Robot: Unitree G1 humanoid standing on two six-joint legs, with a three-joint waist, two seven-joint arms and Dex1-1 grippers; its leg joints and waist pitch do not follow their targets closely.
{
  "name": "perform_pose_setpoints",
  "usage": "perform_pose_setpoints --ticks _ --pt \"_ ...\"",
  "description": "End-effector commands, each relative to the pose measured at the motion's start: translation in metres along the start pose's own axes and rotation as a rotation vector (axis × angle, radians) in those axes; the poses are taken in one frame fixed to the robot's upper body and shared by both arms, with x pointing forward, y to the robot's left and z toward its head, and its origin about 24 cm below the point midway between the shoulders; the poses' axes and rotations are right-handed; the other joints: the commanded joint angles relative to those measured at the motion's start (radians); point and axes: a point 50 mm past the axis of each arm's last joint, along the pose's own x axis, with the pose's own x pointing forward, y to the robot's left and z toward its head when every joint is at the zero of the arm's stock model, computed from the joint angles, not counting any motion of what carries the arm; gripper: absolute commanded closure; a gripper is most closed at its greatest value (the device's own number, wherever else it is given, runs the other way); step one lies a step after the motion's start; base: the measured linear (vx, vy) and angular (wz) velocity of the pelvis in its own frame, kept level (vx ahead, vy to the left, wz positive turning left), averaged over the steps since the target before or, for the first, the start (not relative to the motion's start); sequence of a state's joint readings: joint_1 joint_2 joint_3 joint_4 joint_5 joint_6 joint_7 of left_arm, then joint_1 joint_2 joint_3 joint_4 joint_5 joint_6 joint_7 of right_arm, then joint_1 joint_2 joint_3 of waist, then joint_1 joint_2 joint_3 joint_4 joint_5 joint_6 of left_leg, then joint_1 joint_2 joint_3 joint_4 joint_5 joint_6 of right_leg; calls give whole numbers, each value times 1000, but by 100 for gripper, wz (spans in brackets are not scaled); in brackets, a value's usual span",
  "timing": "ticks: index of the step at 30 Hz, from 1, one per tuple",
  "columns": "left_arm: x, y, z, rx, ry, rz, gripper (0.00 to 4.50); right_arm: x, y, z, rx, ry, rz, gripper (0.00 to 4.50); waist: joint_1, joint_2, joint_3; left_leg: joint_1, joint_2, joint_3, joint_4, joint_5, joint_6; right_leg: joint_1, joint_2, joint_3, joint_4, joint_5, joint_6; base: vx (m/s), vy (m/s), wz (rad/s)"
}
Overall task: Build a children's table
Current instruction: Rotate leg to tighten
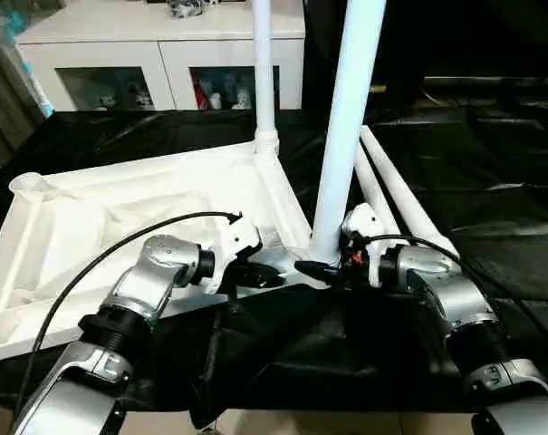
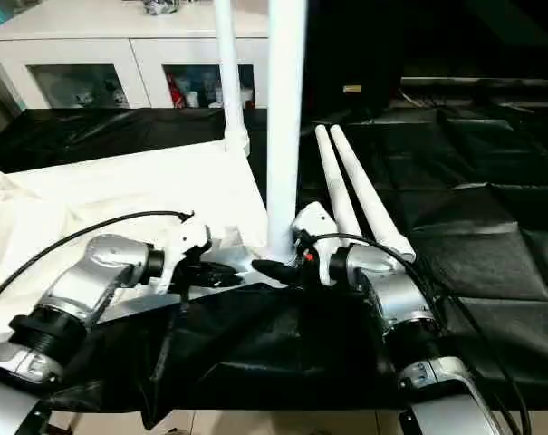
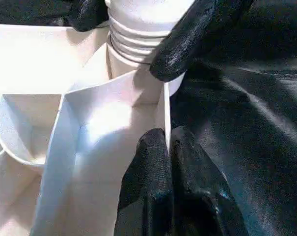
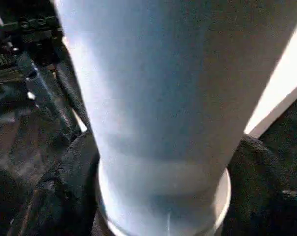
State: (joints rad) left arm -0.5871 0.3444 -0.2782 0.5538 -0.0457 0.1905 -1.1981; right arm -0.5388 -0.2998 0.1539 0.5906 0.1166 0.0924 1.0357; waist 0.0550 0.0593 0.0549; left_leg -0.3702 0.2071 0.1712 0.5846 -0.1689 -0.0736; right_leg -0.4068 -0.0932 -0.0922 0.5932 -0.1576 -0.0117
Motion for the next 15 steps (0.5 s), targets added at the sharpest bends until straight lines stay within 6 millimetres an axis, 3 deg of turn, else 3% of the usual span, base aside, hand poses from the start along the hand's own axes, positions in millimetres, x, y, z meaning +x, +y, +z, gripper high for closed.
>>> perform_pose_setpoints --ticks 1,4,6,7,9,11,12,13,15 --pt "-3 -3 5 20 -24 -50 450 -5 -2 3 5 -21 -13 138 -1 -5 -71 6 17 1 -66 -275 52 56 -44 42 -73 -288 -219 0 0 0" --pt "1 0 6 -4 -37 -2 450 4 2 -3 53 -24 -44 168 -1 -5 -71 7 17 2 -66 -274 51 55 -43 42 -73 -283 -221 0 0 0" --pt "7 9 8 -36 -38 117 450 14 -4 -12 100 4 -202 174 -5 -3 -69 8 16 1 -68 -279 38 53 -44 42 -74 -295 -220 0 0 0" --pt "10 13 9 -49 -38 165 450 18 -6 -16 117 21 -280 174 -8 -3 -67 8 15 1 -68 -288 30 50 -45 42 -75 -313 -219 0 0 0" --pt "15 18 11 -65 -31 236 450 24 -9 -22 159 42 -388 177 -17 -5 -64 11 9 -4 -70 -326 2 50 -45 37 -84 -412 -183 0 0 0" --pt "20 22 14 -82 -36 293 450 28 -11 -23 204 37 -453 178 -22 -4 -64 12 10 -7 -71 -345 2 50 -46 37 -88 -429 -169 0 0 0" --pt "27 29 20 -101 -51 388 450 35 -12 -24 276 22 -539 178 -25 0 -61 15 8 -5 -69 -363 6 45 -44 37 -93 -441 -167 0 0 0" --pt "29 30 22 -106 -54 414 450 36 -12 -24 293 20 -559 178 -29 -2 -61 19 4 -3 -68 -372 6 41 -43 37 -98 -462 -160 0 0 0" --pt "37 32 31 -110 -77 454 450 44 -10 -23 321 23 -599 178 -24 0 -65 22 4 -3 -66 -366 6 41 -43 36 -101 -450 -161 0 0 0"
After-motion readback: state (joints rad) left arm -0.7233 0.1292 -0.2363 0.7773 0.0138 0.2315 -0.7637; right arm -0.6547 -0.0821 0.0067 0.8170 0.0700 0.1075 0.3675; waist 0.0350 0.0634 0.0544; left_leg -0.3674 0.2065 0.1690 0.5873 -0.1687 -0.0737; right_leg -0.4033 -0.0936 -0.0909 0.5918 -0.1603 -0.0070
